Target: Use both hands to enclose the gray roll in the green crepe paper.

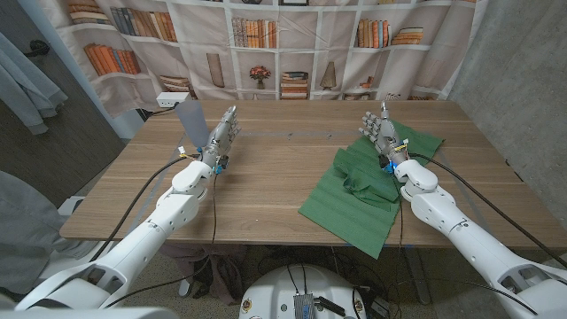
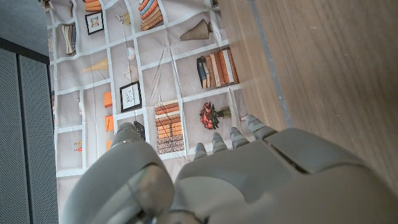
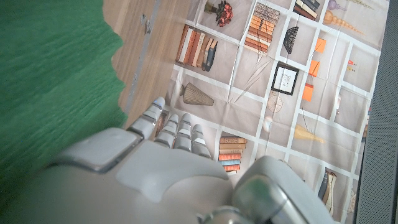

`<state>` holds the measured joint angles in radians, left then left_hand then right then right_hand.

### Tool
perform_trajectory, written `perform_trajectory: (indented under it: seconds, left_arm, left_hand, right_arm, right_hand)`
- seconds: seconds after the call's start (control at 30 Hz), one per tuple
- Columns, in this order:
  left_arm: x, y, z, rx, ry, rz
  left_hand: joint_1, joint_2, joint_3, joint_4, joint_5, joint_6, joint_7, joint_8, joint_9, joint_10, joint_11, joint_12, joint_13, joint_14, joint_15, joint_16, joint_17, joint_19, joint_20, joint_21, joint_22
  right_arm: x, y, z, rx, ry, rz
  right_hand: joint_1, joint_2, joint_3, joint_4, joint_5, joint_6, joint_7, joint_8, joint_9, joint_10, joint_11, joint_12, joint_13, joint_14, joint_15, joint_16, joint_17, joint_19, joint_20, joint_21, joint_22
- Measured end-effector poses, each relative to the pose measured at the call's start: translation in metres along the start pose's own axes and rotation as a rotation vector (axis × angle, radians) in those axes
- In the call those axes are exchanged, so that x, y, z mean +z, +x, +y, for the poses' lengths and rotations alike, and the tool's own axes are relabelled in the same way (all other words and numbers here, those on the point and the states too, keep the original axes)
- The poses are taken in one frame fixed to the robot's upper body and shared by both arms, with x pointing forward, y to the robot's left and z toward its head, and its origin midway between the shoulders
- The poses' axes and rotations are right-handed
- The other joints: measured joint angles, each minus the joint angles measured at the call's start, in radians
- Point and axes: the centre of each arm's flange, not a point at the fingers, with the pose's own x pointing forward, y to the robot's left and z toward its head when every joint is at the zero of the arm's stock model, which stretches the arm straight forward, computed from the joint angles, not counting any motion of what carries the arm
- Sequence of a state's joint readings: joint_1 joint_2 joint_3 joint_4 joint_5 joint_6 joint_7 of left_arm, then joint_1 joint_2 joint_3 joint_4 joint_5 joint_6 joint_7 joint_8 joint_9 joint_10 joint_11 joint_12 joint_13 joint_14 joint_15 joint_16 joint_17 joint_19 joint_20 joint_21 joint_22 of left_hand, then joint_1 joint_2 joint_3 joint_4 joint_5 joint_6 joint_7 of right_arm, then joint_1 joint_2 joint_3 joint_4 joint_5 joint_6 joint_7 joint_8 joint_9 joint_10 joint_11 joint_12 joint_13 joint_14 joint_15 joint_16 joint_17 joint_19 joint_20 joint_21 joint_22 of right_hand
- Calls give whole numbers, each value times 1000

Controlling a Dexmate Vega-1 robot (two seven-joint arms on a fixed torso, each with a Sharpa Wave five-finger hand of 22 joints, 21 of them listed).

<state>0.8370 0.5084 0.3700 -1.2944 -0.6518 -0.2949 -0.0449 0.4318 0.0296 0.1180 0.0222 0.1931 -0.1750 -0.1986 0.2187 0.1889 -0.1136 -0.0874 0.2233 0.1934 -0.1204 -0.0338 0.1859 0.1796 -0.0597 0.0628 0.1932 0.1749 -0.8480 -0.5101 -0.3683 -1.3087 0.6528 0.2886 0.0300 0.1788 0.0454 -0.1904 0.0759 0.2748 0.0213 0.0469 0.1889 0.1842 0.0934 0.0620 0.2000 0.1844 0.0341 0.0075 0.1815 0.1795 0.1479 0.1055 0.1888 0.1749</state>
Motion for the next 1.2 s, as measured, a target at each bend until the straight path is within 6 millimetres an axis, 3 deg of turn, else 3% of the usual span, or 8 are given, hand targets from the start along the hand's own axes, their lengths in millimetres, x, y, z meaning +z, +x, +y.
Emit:
perform_trajectory:
  seconds: [0.5, 1.2]
  left_arm:
    - [-3, 1, 0, -2, 3, 2]
    - [13, 10, 0, -68, 76, -15]
  left_hand:
    - [3, 3, 0, 0, 0, 2, -2, 0, 0, -6, 5, 0, 0, -2, 2, 0, 2, -4, 4, 0, 0]
    - [20, 9, 1, -7, 0, 22, 4, 19, 0, 4, 14, 0, 0, -4, 4, 0, 2, 0, 7, 0, 0]
  right_arm:
    - [-1, -1, 0, -4, 16, 8]
    - [-3, -8, 1, -30, 17, 14]
  right_hand:
    - [5, 5, 0, 0, 0, 0, 0, 0, 0, 0, 0, 4, 0, 0, 0, 0, 0, 7, -7, 4, 0]
    - [28, 17, 9, -9, -5, -4, 3, 0, 0, 0, 0, 4, 0, 0, 0, 0, 0, 3, -22, 4, 0]
